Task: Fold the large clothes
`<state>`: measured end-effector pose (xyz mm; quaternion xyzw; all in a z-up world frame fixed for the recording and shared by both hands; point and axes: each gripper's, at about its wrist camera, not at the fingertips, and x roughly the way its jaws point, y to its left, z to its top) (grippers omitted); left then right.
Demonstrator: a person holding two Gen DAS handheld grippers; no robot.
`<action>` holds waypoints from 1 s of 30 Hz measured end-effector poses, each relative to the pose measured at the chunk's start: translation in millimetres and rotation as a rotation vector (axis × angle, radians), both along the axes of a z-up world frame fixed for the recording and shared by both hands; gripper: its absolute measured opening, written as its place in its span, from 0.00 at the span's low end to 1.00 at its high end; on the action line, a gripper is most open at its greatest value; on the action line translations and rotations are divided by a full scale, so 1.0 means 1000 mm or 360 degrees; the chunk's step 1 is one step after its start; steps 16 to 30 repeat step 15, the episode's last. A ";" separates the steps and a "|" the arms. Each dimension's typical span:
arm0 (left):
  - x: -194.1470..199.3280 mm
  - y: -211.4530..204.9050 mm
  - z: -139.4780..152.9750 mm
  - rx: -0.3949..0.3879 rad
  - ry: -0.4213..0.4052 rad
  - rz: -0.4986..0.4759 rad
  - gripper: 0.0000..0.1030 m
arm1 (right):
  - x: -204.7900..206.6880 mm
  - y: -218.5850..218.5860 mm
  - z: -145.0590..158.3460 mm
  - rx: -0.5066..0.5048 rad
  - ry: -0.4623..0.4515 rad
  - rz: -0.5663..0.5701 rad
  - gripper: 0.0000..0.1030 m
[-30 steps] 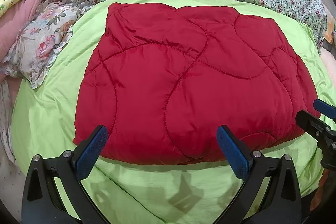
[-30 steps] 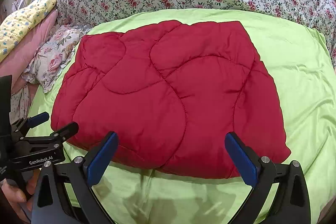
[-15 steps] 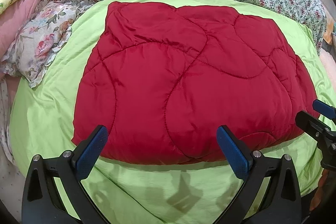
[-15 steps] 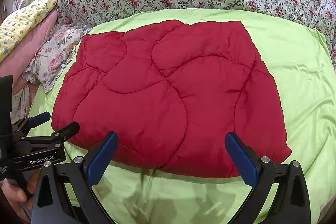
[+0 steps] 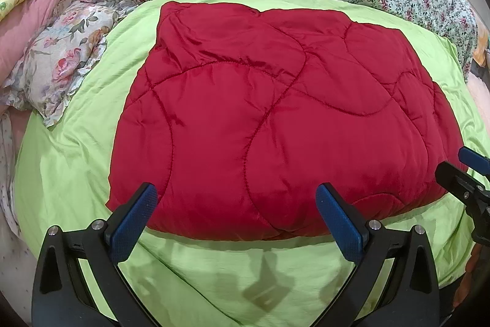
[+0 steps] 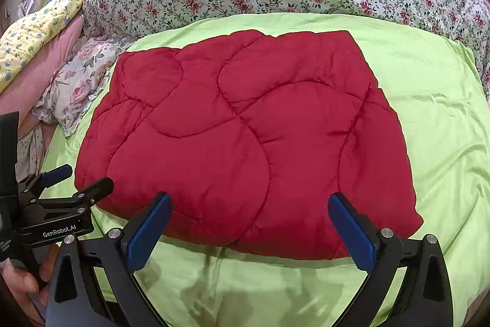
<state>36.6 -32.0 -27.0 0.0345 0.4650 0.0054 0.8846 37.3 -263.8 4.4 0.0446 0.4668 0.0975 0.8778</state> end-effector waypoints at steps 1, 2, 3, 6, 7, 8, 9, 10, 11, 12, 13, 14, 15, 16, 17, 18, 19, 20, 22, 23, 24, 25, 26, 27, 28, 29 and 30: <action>0.000 0.000 0.000 0.0004 -0.0006 0.0002 1.00 | 0.000 0.000 0.000 0.0000 -0.0001 -0.0001 0.99; 0.000 0.001 0.000 0.0007 -0.0010 0.0002 1.00 | 0.000 0.000 0.000 -0.0001 0.0000 0.0000 0.99; 0.000 0.002 0.001 0.0009 -0.0014 0.0004 1.00 | 0.000 0.000 0.000 0.0001 -0.0002 -0.0003 0.99; 0.001 0.004 0.000 0.0008 -0.0019 0.0010 1.00 | 0.002 -0.004 0.000 0.0006 -0.0001 -0.0012 0.99; 0.002 0.005 0.000 0.0010 -0.0019 0.0014 1.00 | 0.003 -0.004 0.000 0.0006 0.0000 -0.0013 0.99; 0.003 0.006 -0.001 0.0006 -0.0014 0.0019 1.00 | 0.003 -0.005 0.000 0.0005 0.0000 -0.0014 0.99; 0.003 0.006 -0.001 0.0003 -0.0011 0.0022 1.00 | 0.003 -0.005 0.000 0.0006 -0.0001 -0.0014 0.99; 0.004 0.006 -0.001 0.0001 -0.0009 0.0024 1.00 | 0.003 -0.005 0.000 0.0008 0.0000 -0.0014 0.99; 0.005 0.006 -0.001 0.0001 -0.0008 0.0025 1.00 | 0.003 -0.006 0.000 0.0012 0.0001 -0.0012 0.99; 0.005 0.006 -0.001 -0.0003 -0.0006 0.0024 1.00 | 0.003 -0.007 0.000 0.0014 0.0000 -0.0011 0.99; 0.005 0.007 -0.001 -0.0015 -0.0004 0.0023 1.00 | 0.003 -0.007 0.000 0.0015 -0.0003 -0.0010 0.99; 0.006 0.008 0.000 -0.0038 0.0000 0.0020 1.00 | 0.003 -0.007 -0.001 0.0015 -0.0004 -0.0011 0.99; 0.006 0.007 0.001 -0.0051 0.0001 0.0020 1.00 | 0.003 -0.006 -0.001 0.0020 -0.0004 -0.0011 0.99; 0.006 0.007 0.001 -0.0051 0.0001 0.0020 1.00 | 0.003 -0.006 -0.001 0.0020 -0.0004 -0.0011 0.99; 0.006 0.007 0.001 -0.0051 0.0001 0.0020 1.00 | 0.003 -0.006 -0.001 0.0020 -0.0004 -0.0011 0.99; 0.006 0.007 0.001 -0.0051 0.0001 0.0020 1.00 | 0.003 -0.006 -0.001 0.0020 -0.0004 -0.0011 0.99; 0.006 0.007 0.001 -0.0051 0.0001 0.0020 1.00 | 0.003 -0.006 -0.001 0.0020 -0.0004 -0.0011 0.99; 0.006 0.007 0.001 -0.0051 0.0001 0.0020 1.00 | 0.003 -0.006 -0.001 0.0020 -0.0004 -0.0011 0.99; 0.006 0.007 0.001 -0.0051 0.0001 0.0020 1.00 | 0.003 -0.006 -0.001 0.0020 -0.0004 -0.0011 0.99; 0.006 0.007 0.001 -0.0051 0.0001 0.0020 1.00 | 0.003 -0.006 -0.001 0.0020 -0.0004 -0.0011 0.99; 0.006 0.007 0.001 -0.0051 0.0001 0.0020 1.00 | 0.003 -0.006 -0.001 0.0020 -0.0004 -0.0011 0.99; 0.006 0.007 0.001 -0.0051 0.0001 0.0020 1.00 | 0.003 -0.006 -0.001 0.0020 -0.0004 -0.0011 0.99; 0.006 0.007 0.001 -0.0051 0.0001 0.0020 1.00 | 0.003 -0.006 -0.001 0.0020 -0.0004 -0.0011 0.99; 0.006 0.007 0.001 -0.0051 0.0001 0.0020 1.00 | 0.003 -0.006 -0.001 0.0020 -0.0004 -0.0011 0.99; 0.006 0.007 0.001 -0.0051 0.0001 0.0020 1.00 | 0.003 -0.006 -0.001 0.0020 -0.0004 -0.0011 0.99; 0.006 0.007 0.001 -0.0051 0.0001 0.0020 1.00 | 0.003 -0.006 -0.001 0.0020 -0.0004 -0.0011 0.99; 0.006 0.007 0.001 -0.0051 0.0001 0.0020 1.00 | 0.003 -0.006 -0.001 0.0020 -0.0004 -0.0011 0.99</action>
